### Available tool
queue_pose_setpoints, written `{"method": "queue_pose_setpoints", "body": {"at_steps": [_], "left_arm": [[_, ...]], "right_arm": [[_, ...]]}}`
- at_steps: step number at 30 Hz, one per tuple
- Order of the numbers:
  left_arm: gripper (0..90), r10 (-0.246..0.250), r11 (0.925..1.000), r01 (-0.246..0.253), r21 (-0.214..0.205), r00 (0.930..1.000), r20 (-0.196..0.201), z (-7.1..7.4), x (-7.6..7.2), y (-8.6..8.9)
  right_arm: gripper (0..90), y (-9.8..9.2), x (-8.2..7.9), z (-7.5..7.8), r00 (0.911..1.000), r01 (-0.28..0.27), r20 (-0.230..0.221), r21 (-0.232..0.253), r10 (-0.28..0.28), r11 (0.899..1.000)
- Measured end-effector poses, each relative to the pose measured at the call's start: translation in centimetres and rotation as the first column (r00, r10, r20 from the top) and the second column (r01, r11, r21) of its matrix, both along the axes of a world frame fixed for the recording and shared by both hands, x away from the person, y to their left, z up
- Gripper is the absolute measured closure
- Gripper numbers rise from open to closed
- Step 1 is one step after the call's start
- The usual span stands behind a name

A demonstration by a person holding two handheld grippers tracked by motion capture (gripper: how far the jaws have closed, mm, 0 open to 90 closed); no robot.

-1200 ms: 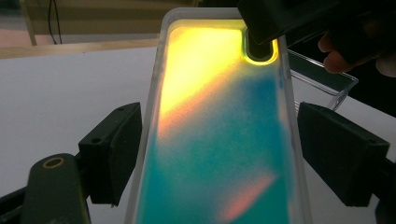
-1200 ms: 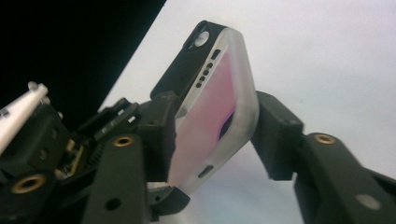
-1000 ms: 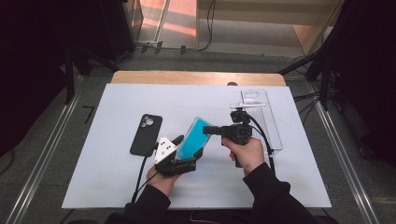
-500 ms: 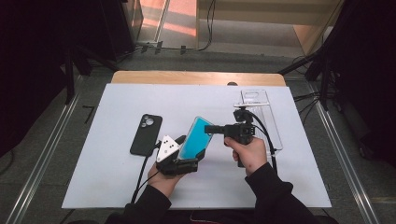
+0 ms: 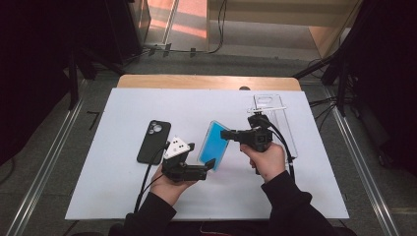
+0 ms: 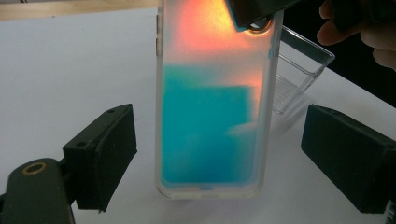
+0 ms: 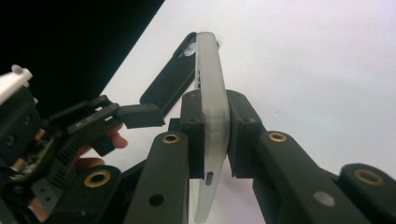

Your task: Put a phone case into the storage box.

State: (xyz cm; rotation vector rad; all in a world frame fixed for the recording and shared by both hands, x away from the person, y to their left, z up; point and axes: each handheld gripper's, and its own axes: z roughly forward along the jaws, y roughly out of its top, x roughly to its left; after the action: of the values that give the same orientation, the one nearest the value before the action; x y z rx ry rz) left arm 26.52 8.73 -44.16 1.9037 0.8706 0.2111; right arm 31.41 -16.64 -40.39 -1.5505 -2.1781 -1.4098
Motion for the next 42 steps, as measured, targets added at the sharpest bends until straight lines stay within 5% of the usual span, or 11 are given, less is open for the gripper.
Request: {"method": "queue_pose_setpoints", "body": {"at_steps": [7, 13, 21, 24, 26, 32, 39, 42], "left_arm": [[17.8, -0.065, 0.9975, 0.066, 0.023, 0.9958, -0.065, 0.6, 0.6, 0.4], [20.6, -0.109, 0.9915, 0.118, 0.056, 0.9843, -0.139, 1.2, 1.0, 0.7], [24.3, -0.175, 0.9801, 0.185, 0.071, 0.9759, -0.130, 2.1, 1.5, 1.4], [24.5, -0.195, 0.9759, 0.206, 0.074, 0.9721, -0.130, 2.5, 1.8, 1.6], [24.6, -0.224, 0.9698, 0.236, 0.062, 0.9628, -0.151, 2.5, 2.1, 1.7], [28.2, -0.246, 0.9599, 0.263, 0.096, 0.9556, -0.162, 2.8, 2.8, 1.8], [29.2, -0.309, 0.9444, 0.323, 0.063, 0.9370, -0.162, 3.8, 3.5, 2.1], [29.3, -0.338, 0.9341, 0.351, 0.066, 0.9283, -0.156, 4.1, 3.8, 2.1]], "right_arm": [[76.6, 0.0, -0.3, 0.3, 0.9986, -0.020, 0.050, -0.031, 0.021, 0.999], [76.6, 0.0, -0.7, 0.5, 0.9919, -0.070, 0.101, -0.077, 0.077, 0.995], [76.7, -0.3, -1.1, 0.9, 0.9736, -0.141, 0.165, -0.109, 0.158, 0.984], [76.7, -0.4, -1.3, 1.2, 0.9576, -0.173, 0.208, -0.134, 0.199, 0.976], [76.7, -0.5, -1.4, 1.3, 0.9490, -0.191, 0.225, -0.147, 0.221, 0.971], [76.6, -0.9, -1.3, 1.4, 0.9257, -0.265, 0.237, -0.152, 0.295, 0.952], [76.7, -1.0, -1.4, 1.7, 0.8827, -0.353, 0.262, -0.178, 0.390, 0.919], [76.6, -0.8, -1.4, 1.7, 0.8589, -0.401, 0.263, -0.188, 0.439, 0.897]]}}
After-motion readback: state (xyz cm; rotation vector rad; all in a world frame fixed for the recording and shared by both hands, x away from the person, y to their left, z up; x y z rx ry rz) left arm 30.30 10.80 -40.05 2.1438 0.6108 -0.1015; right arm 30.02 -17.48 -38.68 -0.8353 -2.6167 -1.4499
